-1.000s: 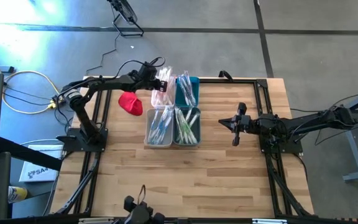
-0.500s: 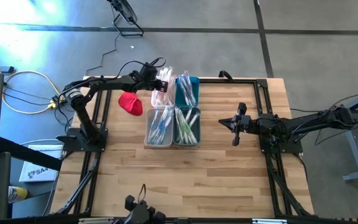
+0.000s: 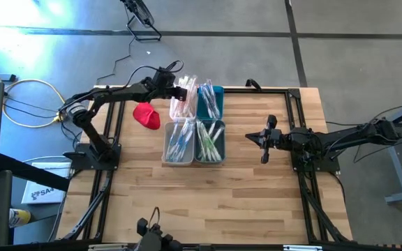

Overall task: Pick & Place Toothbrushes
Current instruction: Put the orange toothbrush into the transparent bin, then return to Home Position

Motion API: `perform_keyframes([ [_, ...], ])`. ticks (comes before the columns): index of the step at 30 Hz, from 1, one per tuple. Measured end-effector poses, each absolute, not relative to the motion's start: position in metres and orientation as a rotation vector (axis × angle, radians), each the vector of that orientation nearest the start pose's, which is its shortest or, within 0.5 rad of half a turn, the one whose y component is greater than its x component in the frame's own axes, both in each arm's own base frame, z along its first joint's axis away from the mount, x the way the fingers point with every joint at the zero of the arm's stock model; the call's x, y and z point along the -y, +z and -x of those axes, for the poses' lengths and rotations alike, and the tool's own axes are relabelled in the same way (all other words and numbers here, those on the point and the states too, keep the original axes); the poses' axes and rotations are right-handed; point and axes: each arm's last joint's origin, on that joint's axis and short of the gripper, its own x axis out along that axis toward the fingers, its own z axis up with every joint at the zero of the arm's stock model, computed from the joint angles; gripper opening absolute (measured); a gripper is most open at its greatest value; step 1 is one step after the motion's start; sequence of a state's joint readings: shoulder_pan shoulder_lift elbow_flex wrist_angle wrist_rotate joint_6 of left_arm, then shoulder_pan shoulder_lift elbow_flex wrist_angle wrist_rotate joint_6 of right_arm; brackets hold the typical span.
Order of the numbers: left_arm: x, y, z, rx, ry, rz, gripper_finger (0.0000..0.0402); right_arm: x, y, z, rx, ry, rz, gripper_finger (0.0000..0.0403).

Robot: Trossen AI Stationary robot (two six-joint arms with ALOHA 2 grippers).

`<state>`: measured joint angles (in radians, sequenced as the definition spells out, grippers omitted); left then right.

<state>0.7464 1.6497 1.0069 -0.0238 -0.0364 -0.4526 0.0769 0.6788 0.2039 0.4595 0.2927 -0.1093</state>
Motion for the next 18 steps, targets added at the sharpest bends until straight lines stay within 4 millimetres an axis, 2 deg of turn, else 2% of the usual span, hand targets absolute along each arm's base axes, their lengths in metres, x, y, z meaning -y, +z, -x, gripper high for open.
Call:
perform_keyframes([
  [5, -0.231, 0.229, -0.249, -0.420, 0.885, 0.635, 0.0136, -0.004, 0.209, -0.156, -0.027, -0.212, 0.112, 0.0002],
  [9, -0.227, 0.238, -0.245, -0.405, 0.859, 0.639, 0.0136, -0.004, 0.209, -0.156, -0.027, -0.211, 0.112, 0.0002],
  [18, -0.224, 0.238, -0.245, -0.399, 0.827, 0.736, 0.0136, -0.004, 0.209, -0.156, -0.027, -0.211, 0.112, 0.0002],
])
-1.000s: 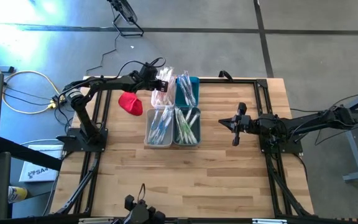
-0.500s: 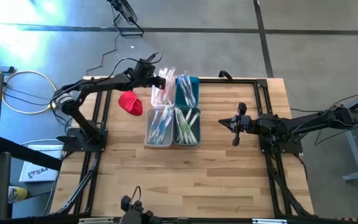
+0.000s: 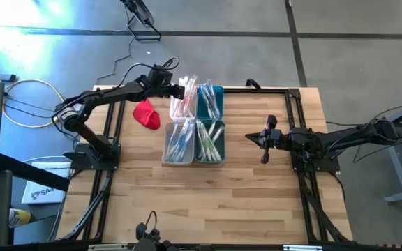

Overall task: Pick & Place Toothbrushes
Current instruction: Return to Home Position

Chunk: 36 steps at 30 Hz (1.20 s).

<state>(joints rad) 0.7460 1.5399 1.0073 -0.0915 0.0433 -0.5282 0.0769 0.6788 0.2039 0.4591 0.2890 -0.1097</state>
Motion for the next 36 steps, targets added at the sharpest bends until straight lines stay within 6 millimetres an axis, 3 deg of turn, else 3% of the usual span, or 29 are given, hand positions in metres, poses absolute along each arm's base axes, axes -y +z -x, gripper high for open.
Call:
perform_keyframes([
  [7, -0.226, 0.241, -0.247, -0.371, 0.816, 0.693, 0.0136, -0.004, 0.209, -0.156, -0.027, -0.211, 0.112, 0.0002],
  [16, -0.197, 0.255, -0.260, -0.421, 0.679, 0.478, 0.0136, -0.004, 0.209, -0.156, -0.027, -0.211, 0.111, 0.0002],
  [20, -0.176, 0.263, -0.255, -0.404, 0.659, 0.403, 0.0136, -0.004, 0.209, -0.156, -0.026, -0.211, 0.105, 0.0002],
  [25, -0.144, 0.263, -0.233, -0.378, 0.682, 0.377, 0.0136, -0.004, 0.208, -0.156, -0.037, -0.206, 0.105, 0.0002],
  [36, -0.067, 0.256, -0.191, -0.165, 0.426, 0.220, 0.0136, -0.004, 0.208, -0.155, -0.033, -0.211, 0.103, 0.0002],
])
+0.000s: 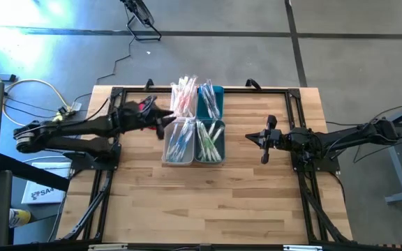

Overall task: Pick & Place Toothbrushes
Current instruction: Return to Home Position

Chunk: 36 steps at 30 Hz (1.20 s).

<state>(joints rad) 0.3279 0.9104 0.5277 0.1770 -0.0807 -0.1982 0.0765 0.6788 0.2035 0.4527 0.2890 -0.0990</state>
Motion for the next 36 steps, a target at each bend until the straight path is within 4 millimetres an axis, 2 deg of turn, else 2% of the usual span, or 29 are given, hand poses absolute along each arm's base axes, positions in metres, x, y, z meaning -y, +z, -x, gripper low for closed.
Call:
perform_keyframes([
  [9, -0.032, 0.272, -0.156, -0.067, 0.267, 0.108, 0.0136, -0.004, 0.209, -0.155, -0.026, -0.212, 0.108, 0.0002],
  [17, -0.016, 0.277, -0.130, -0.073, 0.187, 0.051, 0.0136, -0.004, 0.209, -0.156, -0.025, -0.210, 0.104, 0.0002],
  [31, -0.015, 0.257, -0.123, -0.294, 0.191, 0.053, 0.0136, -0.005, 0.207, -0.156, -0.041, -0.180, 0.122, 0.0003],
  [36, -0.014, 0.257, -0.122, -0.290, 0.144, 0.022, 0.0136, -0.005, 0.210, -0.156, -0.014, -0.181, 0.102, 0.0003],
])
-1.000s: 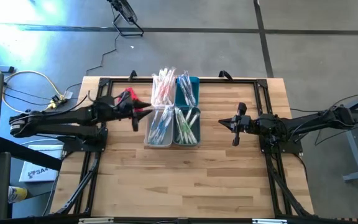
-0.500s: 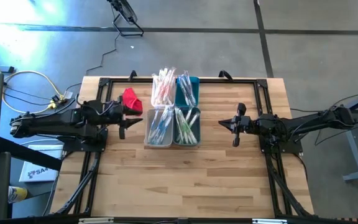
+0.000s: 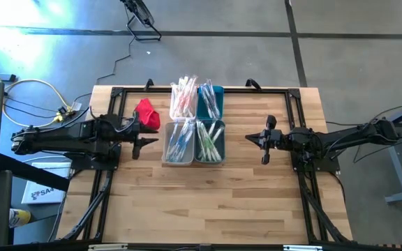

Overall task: Pick & Place Toothbrushes
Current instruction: Return to Home Position

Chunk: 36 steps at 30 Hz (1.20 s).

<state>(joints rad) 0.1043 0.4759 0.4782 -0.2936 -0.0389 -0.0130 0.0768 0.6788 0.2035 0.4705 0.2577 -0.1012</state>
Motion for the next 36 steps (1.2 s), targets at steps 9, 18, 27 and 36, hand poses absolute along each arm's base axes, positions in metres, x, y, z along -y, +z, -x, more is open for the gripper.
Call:
perform_keyframes([
  [9, -0.007, 0.272, -0.098, -0.133, -0.022, -0.032, 0.0136, -0.005, 0.212, -0.155, 0.007, -0.175, 0.096, 0.0003],
  [18, -0.004, 0.273, -0.069, -0.049, -0.019, -0.039, 0.0136, -0.005, 0.212, -0.155, 0.010, -0.176, 0.095, 0.0002],
  [27, -0.003, 0.245, -0.062, 0.008, -0.011, -0.048, 0.0136, -0.005, 0.212, -0.155, 0.010, -0.176, 0.095, 0.0002],
  [36, -0.005, 0.247, -0.061, -0.002, 0.064, -0.021, 0.0136, -0.005, 0.213, -0.155, 0.012, -0.178, 0.097, 0.0002],
])
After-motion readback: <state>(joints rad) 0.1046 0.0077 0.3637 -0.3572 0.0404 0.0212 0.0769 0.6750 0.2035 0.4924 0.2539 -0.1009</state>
